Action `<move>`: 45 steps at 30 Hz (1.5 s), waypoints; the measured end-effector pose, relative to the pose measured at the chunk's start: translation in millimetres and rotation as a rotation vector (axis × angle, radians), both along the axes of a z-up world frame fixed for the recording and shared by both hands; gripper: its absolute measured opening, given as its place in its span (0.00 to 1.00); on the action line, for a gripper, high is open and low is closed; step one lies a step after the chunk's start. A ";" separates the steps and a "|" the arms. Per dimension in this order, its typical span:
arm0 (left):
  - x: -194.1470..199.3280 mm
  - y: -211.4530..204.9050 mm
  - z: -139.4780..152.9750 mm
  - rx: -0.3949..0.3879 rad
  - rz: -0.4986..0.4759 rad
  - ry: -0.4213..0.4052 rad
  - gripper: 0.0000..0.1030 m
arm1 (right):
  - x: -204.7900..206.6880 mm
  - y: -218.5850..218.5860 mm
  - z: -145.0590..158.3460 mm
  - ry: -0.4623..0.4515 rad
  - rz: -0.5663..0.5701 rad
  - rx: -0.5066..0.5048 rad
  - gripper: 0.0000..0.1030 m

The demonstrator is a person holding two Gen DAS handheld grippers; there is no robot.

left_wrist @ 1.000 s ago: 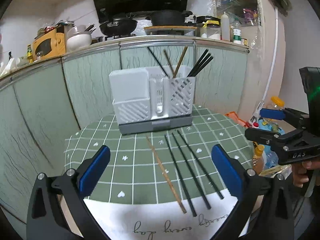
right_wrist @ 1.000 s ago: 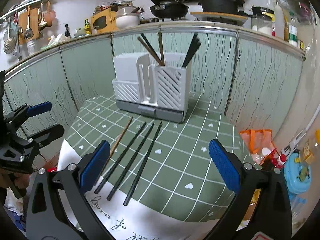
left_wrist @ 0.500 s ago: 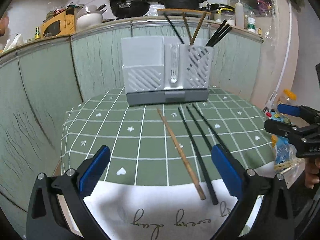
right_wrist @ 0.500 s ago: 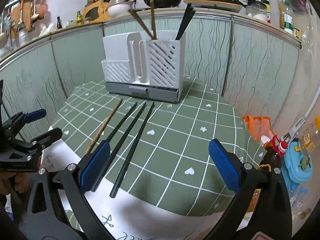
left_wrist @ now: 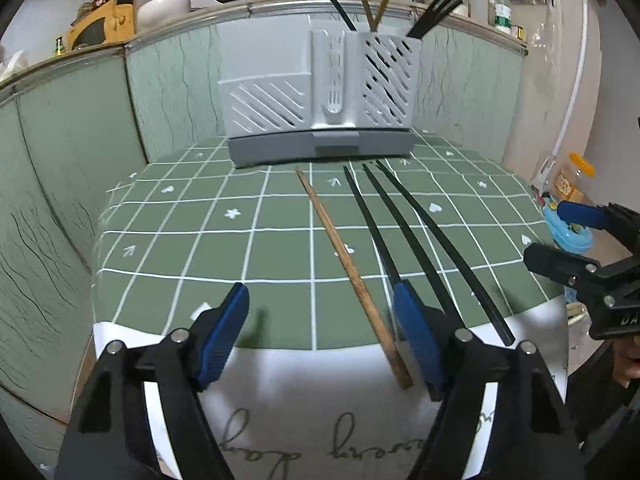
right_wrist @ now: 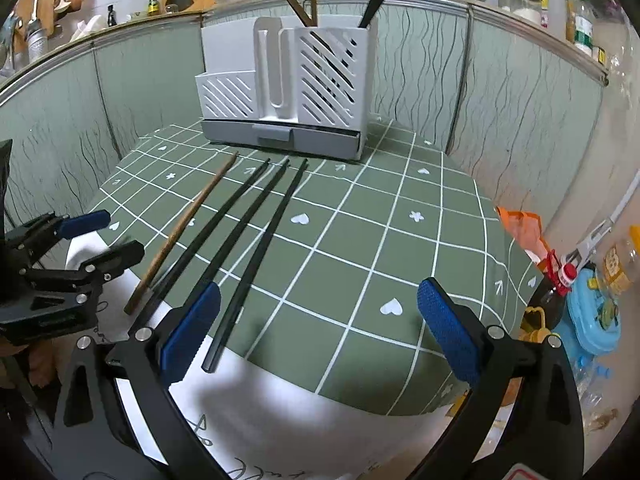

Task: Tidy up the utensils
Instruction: 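Grasp a wooden chopstick with the left tool while the right tool grasps a black chopstick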

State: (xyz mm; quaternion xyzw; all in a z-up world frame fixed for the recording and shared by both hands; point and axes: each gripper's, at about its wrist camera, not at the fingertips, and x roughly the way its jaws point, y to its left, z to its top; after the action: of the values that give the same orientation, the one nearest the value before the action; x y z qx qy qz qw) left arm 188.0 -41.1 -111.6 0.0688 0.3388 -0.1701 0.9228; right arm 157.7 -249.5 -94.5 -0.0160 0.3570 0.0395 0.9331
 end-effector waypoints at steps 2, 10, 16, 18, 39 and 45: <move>1.6 -4.8 -4.0 0.008 -0.006 0.010 0.64 | 0.4 -1.2 -0.8 0.004 -0.004 0.002 0.92; 6.1 -12.5 -17.2 0.014 -0.004 0.023 0.49 | 0.1 -2.3 -2.8 -0.001 -0.006 -0.009 0.92; 2.7 -16.7 -18.3 -0.011 -0.028 0.020 0.28 | 0.3 4.0 -9.9 0.002 0.012 -0.021 0.92; 0.6 -19.0 -18.6 -0.009 -0.042 0.013 0.23 | 0.0 7.9 -12.0 0.000 0.023 -0.032 0.91; 7.9 14.8 -22.5 -0.116 0.011 0.038 0.08 | 12.3 50.4 -36.6 0.039 0.118 -0.054 0.25; 8.0 15.8 -23.3 -0.125 0.010 0.034 0.08 | 13.0 54.4 -38.8 0.031 0.120 -0.044 0.10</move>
State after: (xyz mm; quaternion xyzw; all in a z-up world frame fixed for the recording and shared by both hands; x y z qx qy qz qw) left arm 196.0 -25.2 -134.9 0.0066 0.3434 -0.1873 0.9203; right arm 170.8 -195.1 -133.3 -0.0574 0.3707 0.0877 0.9228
